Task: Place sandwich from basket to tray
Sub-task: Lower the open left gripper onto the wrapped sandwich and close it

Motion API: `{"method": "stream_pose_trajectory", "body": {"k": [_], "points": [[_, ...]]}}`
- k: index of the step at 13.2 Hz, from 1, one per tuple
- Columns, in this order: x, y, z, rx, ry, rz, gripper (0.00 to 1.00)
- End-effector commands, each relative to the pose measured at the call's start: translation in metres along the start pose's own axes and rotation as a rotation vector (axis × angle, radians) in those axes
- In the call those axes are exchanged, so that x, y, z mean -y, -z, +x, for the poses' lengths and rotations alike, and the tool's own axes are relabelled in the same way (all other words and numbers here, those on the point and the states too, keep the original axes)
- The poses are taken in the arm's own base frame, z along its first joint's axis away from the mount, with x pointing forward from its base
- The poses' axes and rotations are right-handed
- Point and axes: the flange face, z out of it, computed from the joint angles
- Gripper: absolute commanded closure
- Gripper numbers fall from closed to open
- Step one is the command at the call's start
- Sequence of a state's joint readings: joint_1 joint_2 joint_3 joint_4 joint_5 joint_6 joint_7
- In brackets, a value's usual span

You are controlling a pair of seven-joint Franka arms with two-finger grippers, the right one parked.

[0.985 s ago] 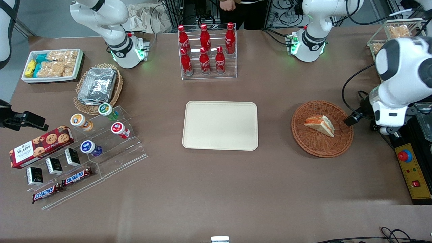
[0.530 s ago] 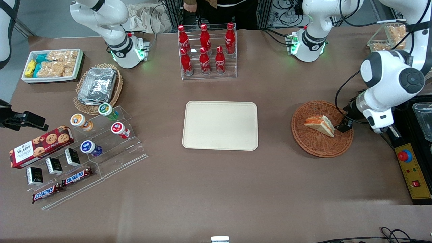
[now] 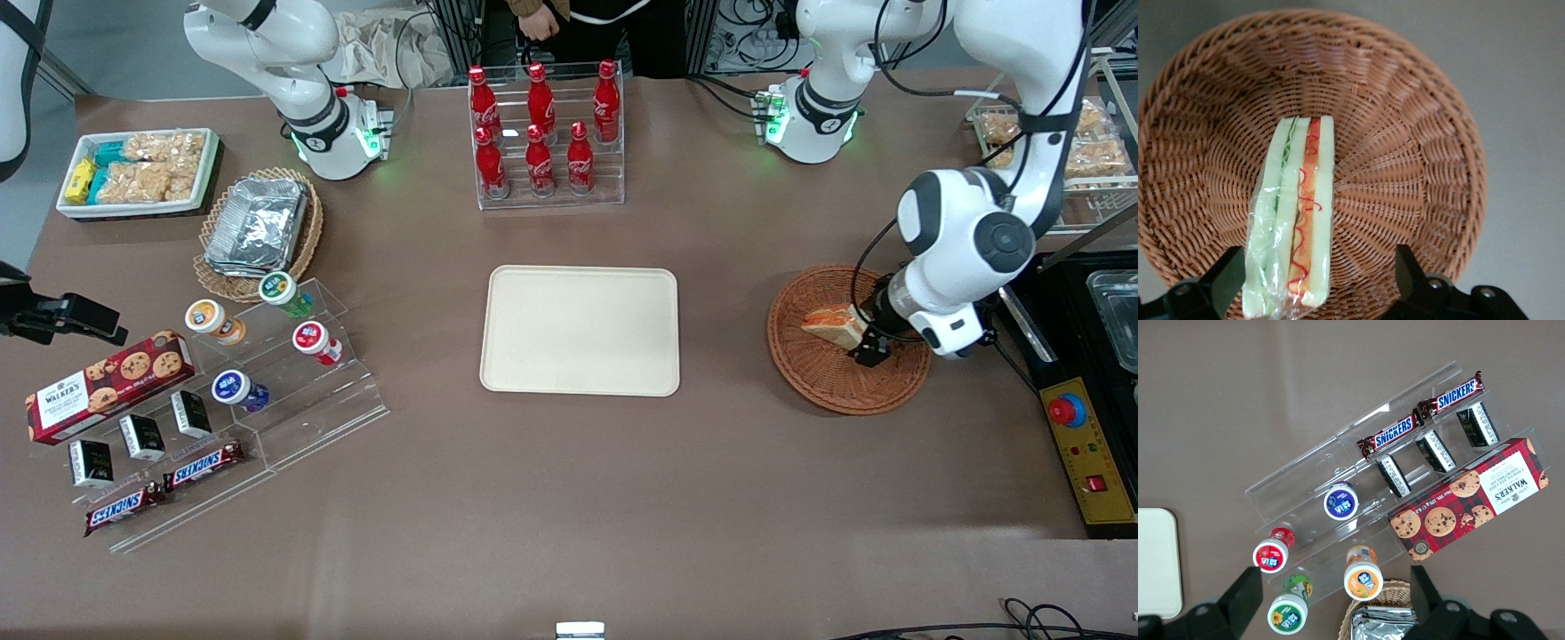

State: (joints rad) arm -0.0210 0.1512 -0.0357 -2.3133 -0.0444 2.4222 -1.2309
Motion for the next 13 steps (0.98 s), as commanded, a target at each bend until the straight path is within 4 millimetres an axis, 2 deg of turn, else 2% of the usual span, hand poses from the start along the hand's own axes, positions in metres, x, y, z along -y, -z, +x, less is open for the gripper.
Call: {"method": "stream_pose_trajectory", "body": {"k": [1, 4, 5, 6, 7, 8, 9, 10, 11, 13], "points": [[0.011, -0.02, -0.015, 0.009, 0.012, 0.009, 0.0], [0.022, -0.034, -0.023, 0.011, 0.005, 0.043, 0.02], [0.021, -0.032, -0.024, 0.008, 0.012, 0.039, 0.18], [0.021, -0.03, -0.023, 0.004, 0.021, 0.038, 0.43], [0.02, -0.026, -0.023, 0.0, 0.014, 0.035, 0.6], [0.019, -0.023, -0.022, 0.0, 0.01, 0.034, 0.69], [0.019, -0.015, -0.022, -0.007, 0.003, 0.028, 0.87], [0.02, -0.006, -0.02, -0.018, -0.011, 0.044, 0.97], [0.018, 0.007, -0.02, -0.03, -0.025, 0.059, 0.98], [0.002, 0.049, -0.018, -0.034, -0.033, 0.075, 0.99]]}}
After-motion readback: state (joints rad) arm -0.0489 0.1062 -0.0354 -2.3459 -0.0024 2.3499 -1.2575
